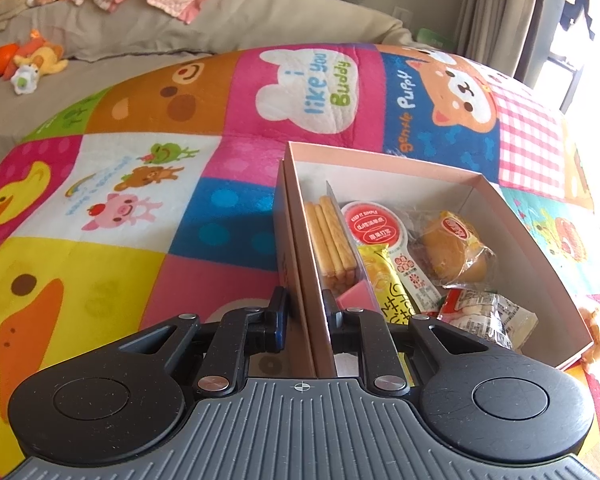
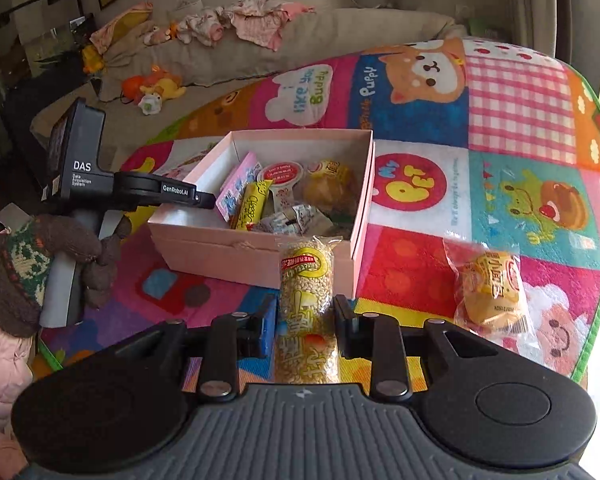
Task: Organize objects
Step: 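Lower the puffed rice stick into the pink box and open the right tool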
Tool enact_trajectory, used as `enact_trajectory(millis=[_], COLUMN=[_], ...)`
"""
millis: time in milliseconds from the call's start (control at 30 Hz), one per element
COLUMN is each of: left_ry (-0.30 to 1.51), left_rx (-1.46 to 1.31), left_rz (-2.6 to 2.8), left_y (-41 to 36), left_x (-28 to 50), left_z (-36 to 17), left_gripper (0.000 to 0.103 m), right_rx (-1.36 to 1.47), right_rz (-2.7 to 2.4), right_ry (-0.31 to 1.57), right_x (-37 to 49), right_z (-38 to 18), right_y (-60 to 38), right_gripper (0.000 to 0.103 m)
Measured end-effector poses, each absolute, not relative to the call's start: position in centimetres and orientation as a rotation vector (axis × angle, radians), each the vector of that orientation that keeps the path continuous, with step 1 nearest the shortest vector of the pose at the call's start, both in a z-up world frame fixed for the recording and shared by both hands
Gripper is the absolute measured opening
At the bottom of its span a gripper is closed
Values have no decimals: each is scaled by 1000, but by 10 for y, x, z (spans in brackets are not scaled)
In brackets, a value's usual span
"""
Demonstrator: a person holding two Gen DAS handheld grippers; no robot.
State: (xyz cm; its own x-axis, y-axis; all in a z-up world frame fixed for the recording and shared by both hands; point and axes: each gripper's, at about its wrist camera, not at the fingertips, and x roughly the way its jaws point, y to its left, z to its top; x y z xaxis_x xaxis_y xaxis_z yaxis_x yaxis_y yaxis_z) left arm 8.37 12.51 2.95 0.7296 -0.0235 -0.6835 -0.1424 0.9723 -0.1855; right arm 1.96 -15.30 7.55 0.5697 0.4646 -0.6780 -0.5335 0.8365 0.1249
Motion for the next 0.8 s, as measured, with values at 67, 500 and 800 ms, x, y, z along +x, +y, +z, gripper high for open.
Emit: enact_trajectory(millis=[67,500,800], left_ry=[751,750,749], left_rx=[-232,-223,-220], left_rz=[60,49,51], left_y=[126,127,126], left_x=[83,83,83], left_z=[29,29,29], left_gripper=[20,20,20], right_rx=[-108,-26,-56], right_rz=[597,644,523], right_ry=[738,672,670], right_x=[33,135,108], right_z=[87,113,93], right_y=[-143,-49,-104], right_gripper=[29,38,66])
